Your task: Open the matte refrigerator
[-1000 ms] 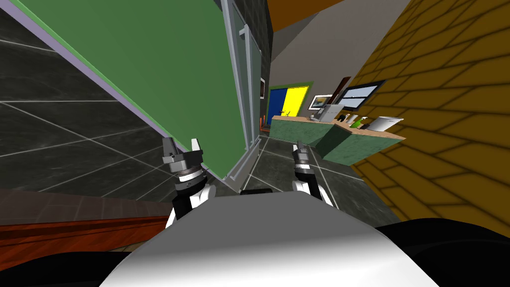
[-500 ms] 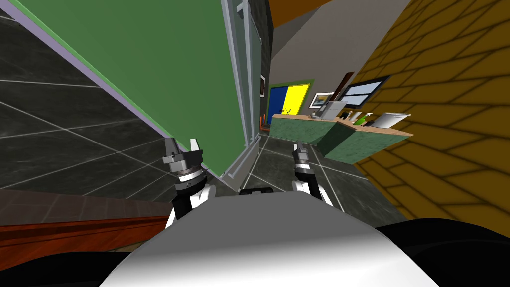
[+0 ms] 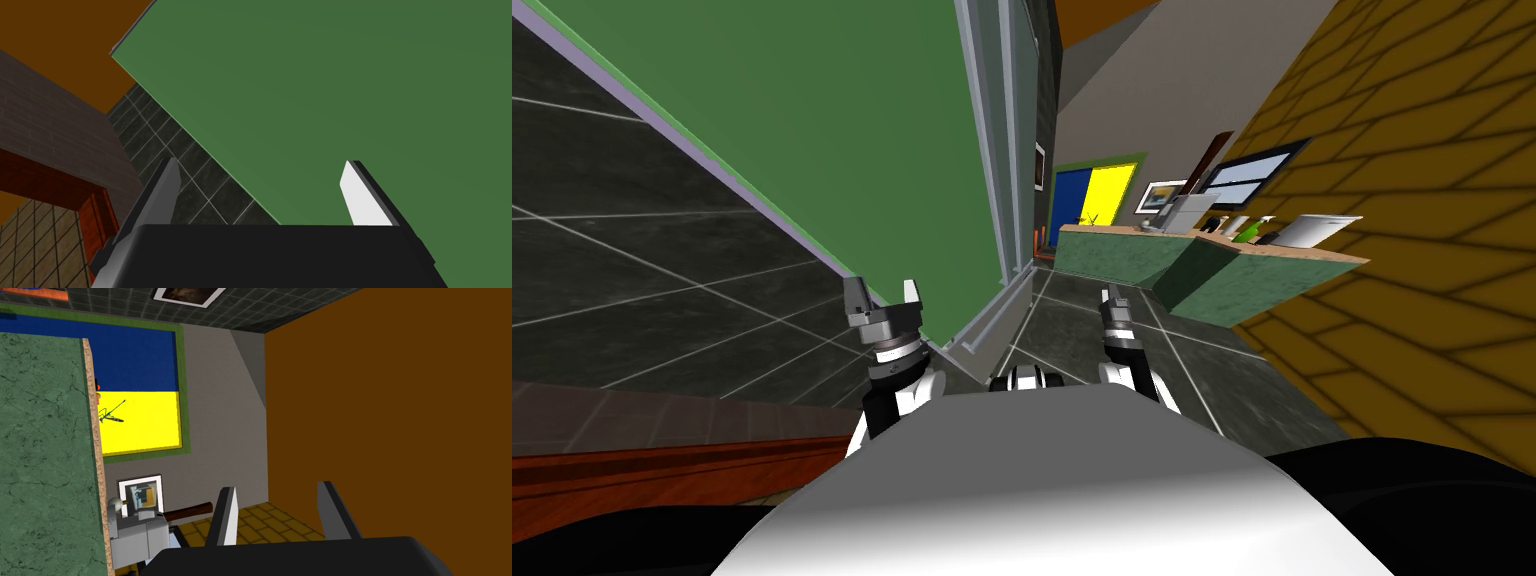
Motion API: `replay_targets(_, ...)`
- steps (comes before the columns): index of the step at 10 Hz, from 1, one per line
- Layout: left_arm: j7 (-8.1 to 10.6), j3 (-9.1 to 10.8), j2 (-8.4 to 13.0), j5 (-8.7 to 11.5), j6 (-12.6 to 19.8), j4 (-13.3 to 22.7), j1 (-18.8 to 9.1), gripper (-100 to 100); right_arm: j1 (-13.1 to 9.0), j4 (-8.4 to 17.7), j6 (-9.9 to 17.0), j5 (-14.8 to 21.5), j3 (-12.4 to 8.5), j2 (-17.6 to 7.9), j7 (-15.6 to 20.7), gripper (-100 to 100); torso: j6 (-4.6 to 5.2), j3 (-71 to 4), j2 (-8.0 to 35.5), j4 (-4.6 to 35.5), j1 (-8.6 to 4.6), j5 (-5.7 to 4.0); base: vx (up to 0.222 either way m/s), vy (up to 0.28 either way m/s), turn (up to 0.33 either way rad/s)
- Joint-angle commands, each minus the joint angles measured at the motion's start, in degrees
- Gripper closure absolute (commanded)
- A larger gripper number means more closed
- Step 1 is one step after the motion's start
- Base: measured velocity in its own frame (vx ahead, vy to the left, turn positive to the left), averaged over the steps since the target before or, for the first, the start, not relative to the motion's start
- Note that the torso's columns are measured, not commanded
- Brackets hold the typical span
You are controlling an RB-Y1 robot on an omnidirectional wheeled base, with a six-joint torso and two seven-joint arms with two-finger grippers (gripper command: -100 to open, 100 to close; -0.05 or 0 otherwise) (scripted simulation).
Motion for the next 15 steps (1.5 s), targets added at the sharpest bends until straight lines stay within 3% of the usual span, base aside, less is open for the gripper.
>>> replay_targets(1, 0.60, 0.16, 1.32, 0.87, -0.87, 2.79, -0.88, -100, 0.00, 0.00, 0.00, 0.00, 0.00, 0.00, 0.00, 0, 0.00, -0.23, 0.20, 0.18, -0.01, 0.00, 0.066, -0.052, 0.019)
replay_targets(7, 2.52, 0.79, 3.65, 3.83, -3.30, 11.76, -3.89, -100, 0.01, 0.00, 0.00, 0.00, 0.00, 0.00, 0.00, 0, 0.00, -0.24, 0.34, 0.27, 0.05, 0.01, 0.092, -0.062, 0.022)
replay_targets(8, 2.52, 0.79, 3.65, 3.83, -3.30, 11.87, -3.89, -100, 0.00, 0.00, 0.00, 0.00, 0.00, 0.00, 0.00, 0, 0.00, -0.17, 0.43, 0.30, 0.04, 0.01, 0.070, -0.045, 0.011)
replay_targets(15, 4.65, 1.44, 4.98, 6.87, -5.96, 21.33, -6.80, -100, 0.00, 0.00, 0.00, 0.00, 0.01, 0.01, 0.00, 0, 0.13, -0.56, -0.19, 0.07, 0.11, 0.07, 0.083, -0.065, 0.024)
